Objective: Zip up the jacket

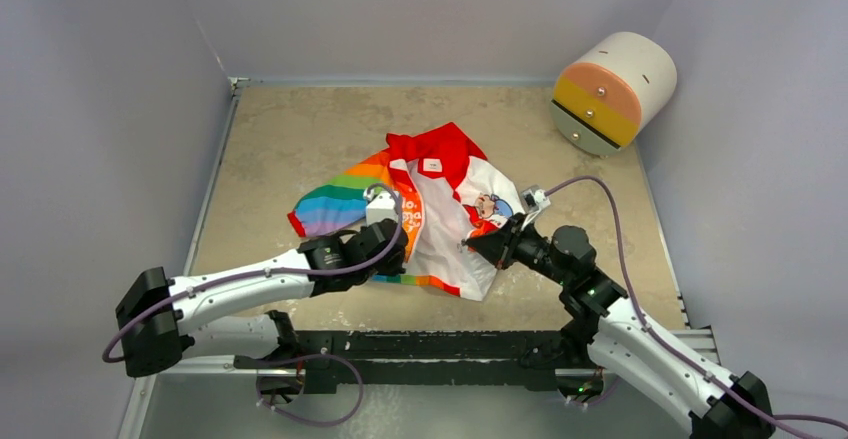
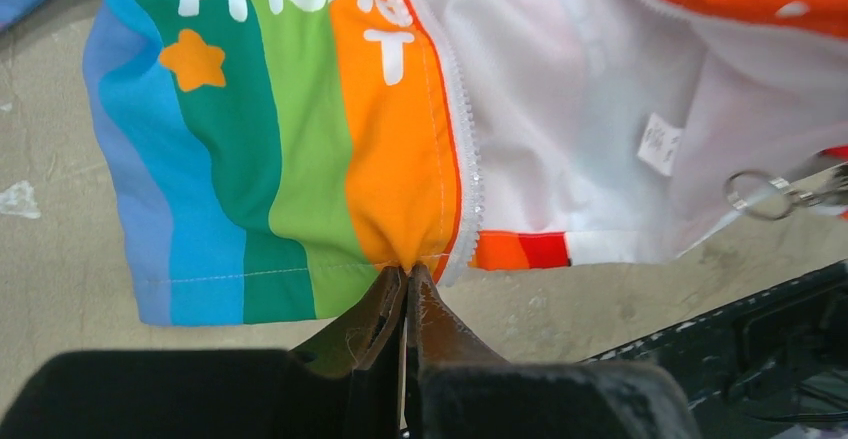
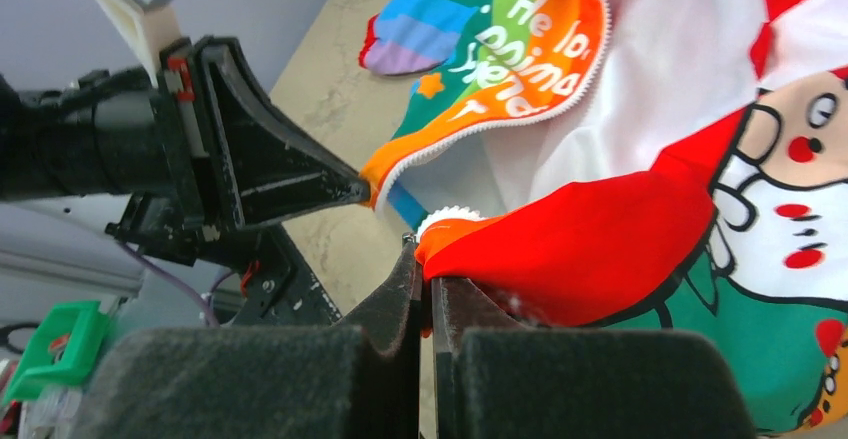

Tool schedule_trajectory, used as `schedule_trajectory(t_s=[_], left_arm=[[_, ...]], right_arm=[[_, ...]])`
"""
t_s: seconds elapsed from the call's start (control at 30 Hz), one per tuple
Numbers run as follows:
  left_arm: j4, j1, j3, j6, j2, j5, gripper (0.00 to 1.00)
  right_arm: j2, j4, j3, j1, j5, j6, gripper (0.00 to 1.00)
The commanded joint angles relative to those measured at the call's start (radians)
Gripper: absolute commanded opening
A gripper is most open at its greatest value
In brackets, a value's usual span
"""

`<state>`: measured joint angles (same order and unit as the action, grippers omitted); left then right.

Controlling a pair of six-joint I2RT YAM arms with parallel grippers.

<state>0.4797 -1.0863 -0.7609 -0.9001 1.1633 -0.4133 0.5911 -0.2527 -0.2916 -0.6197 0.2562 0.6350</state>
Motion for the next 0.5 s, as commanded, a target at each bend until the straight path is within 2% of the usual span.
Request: schedule_trajectory(t_s=[0.0,0.23,0.47], left_arm=[[-0.122,0.026,0.0,-0.038,-0.072,0.001,0.0],[-0.294,0.042,0.036,-0.043,-0.136,0.008,0.0],[-0.496,0.048,0.114,-0.054,-0.178,0.051,0.0]], right_arm=[[0.04,-0.214,0.017,0.005,0.116,-0.015,0.0],[0.116,-0.427,0.059,0.004,0.231,-0.012,0.0],[0.191,-0.61,0.095,0.003,0.275,-0.018,0.0]])
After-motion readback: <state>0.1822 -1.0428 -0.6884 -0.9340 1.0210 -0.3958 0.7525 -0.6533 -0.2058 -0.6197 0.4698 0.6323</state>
